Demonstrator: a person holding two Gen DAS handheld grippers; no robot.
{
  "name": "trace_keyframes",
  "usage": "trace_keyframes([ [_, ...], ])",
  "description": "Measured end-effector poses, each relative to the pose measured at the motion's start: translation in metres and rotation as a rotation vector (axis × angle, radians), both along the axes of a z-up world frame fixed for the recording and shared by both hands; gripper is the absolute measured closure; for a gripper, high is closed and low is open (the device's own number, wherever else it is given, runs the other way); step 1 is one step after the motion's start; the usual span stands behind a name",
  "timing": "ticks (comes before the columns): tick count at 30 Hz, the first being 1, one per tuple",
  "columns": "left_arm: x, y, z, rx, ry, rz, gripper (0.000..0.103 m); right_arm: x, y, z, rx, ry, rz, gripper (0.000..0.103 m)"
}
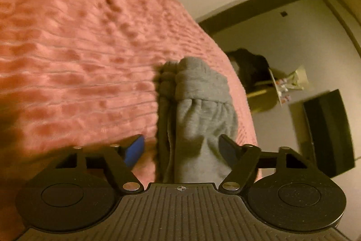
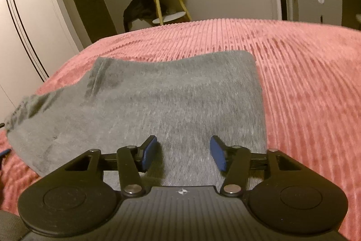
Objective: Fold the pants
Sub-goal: 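Grasp the bunched leg cuffs with the left gripper, then lift the gripped cuffs with the left gripper and carry them over the pants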
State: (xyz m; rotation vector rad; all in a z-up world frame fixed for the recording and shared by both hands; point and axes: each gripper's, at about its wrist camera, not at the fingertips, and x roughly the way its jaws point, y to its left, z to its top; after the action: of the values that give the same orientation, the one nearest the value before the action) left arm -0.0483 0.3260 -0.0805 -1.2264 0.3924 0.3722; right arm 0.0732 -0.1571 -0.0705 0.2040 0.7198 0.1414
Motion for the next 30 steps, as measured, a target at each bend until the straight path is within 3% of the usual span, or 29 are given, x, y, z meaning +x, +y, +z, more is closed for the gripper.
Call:
trace_keyframes([
  [3, 0.013, 0.013, -0.009, 0.021, -0.015, -0.041, 0.032, 0.002, 0.008, 0.003, -0.035, -0.026, -0.014, 0.072],
  [9, 0.053, 0.036, -0.016, -0.007, -0.013, -0.083, 0.027, 0.011, 0.03, -0.001, -0.039, -0.057, -0.033, 0.067],
  [11, 0.061, 0.04, -0.015, -0.024, -0.001, -0.068, 0.038, 0.014, 0.039, -0.003, -0.064, -0.065, -0.024, 0.059],
  [13, 0.066, 0.04, -0.01, 0.006, 0.037, -0.075, 0.047, 0.016, 0.047, -0.006, -0.087, -0.072, -0.011, 0.052],
  [15, 0.065, 0.032, 0.002, 0.085, 0.05, -0.09, 0.057, 0.016, 0.052, -0.007, -0.112, -0.078, 0.006, 0.048],
  [19, 0.066, 0.002, 0.041, 0.322, 0.064, -0.129, 0.073, 0.014, 0.047, -0.005, -0.08, -0.074, 0.013, 0.048],
  [23, 0.068, -0.056, 0.093, 0.625, 0.028, -0.206, 0.08, 0.008, 0.041, 0.004, -0.008, -0.069, 0.022, 0.049],
  [30, 0.058, -0.149, 0.136, 0.854, -0.071, -0.304, 0.083, -0.01, 0.033, 0.018, 0.086, -0.095, 0.061, 0.049],
])
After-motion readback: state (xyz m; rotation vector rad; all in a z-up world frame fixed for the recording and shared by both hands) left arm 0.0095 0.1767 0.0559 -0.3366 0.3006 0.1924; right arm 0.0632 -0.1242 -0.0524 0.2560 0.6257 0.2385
